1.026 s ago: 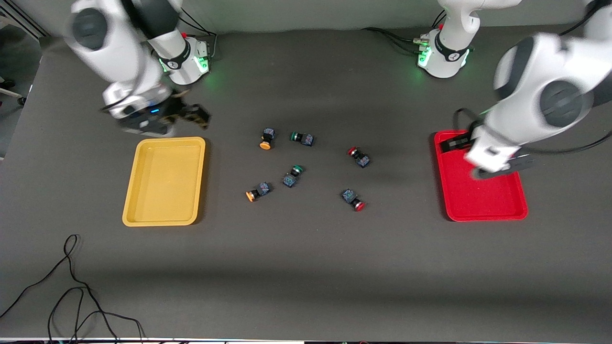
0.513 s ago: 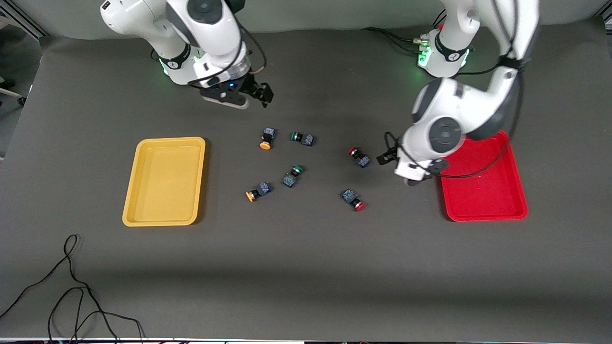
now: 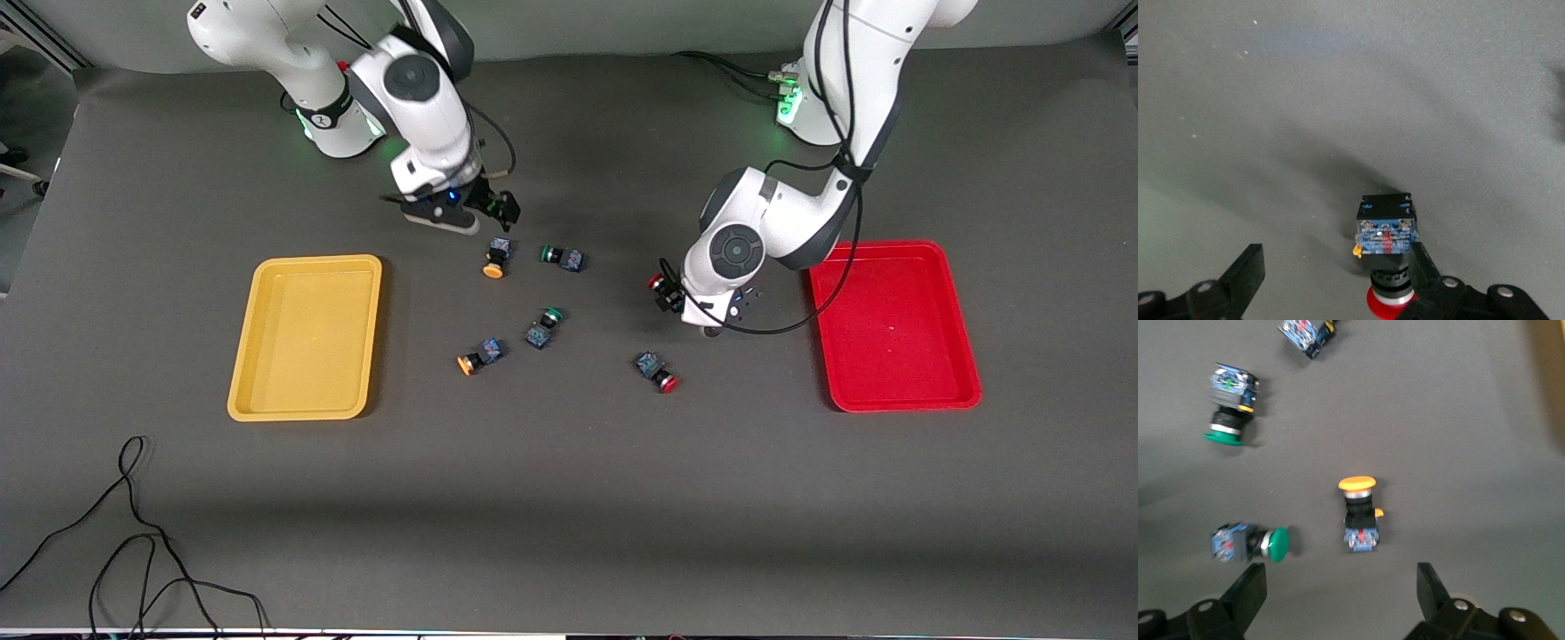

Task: Place red and yellow buttons in trays
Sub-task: 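Grasp a red-capped button with the left gripper while the right gripper reaches buttons, then grasp a yellow-capped button with the right gripper while the left gripper carries red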

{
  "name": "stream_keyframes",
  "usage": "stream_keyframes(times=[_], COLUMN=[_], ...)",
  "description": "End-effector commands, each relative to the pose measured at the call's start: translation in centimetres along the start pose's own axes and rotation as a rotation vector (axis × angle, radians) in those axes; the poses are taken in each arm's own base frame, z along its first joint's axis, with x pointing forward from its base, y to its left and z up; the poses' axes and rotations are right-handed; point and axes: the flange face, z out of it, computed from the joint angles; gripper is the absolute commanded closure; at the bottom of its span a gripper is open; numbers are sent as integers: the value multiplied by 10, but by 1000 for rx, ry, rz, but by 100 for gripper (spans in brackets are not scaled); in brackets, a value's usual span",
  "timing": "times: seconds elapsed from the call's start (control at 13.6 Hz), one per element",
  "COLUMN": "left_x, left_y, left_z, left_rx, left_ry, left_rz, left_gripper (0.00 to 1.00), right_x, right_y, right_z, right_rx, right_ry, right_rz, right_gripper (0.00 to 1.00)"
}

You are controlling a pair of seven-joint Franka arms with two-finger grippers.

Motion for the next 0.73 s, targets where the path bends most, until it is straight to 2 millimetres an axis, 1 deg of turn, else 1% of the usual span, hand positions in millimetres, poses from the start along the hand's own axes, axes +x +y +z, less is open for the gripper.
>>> stream_keyframes(times=[0.0, 0.07, 0.22, 0.37, 0.44, 0.51, 0.59, 0.66], left_x=[1, 3, 6, 7, 7, 4, 1, -1], left_y=[5, 7, 15, 19, 19, 20, 20, 21], left_z=[-8, -10, -7, 3, 9, 14, 17, 17], left_rx=[-41, -51, -61, -67, -71, -69, -67, -66], left_ry=[-14, -12, -13, -10, -7, -6, -4, -4], left_rz=[-51, -54, -57, -54, -54, -48, -43, -40], left_gripper=[4, 4, 4, 4, 8, 11, 17, 36], right_x=[4, 4, 6, 7, 7, 7, 6, 6], right_y=[-7, -6, -4, -3, 0, 1, 2, 3], right_z=[39, 53, 79, 96, 106, 111, 116, 118], right_rx=[-5, -12, -18, -8, -15, -16, -24, -29], right_ry=[11, 9, 8, 14, 11, 11, 7, 5], right_rz=[-1, -2, 6, 10, 13, 13, 13, 7], right_gripper=[0, 0, 0, 0, 0, 0, 0, 4])
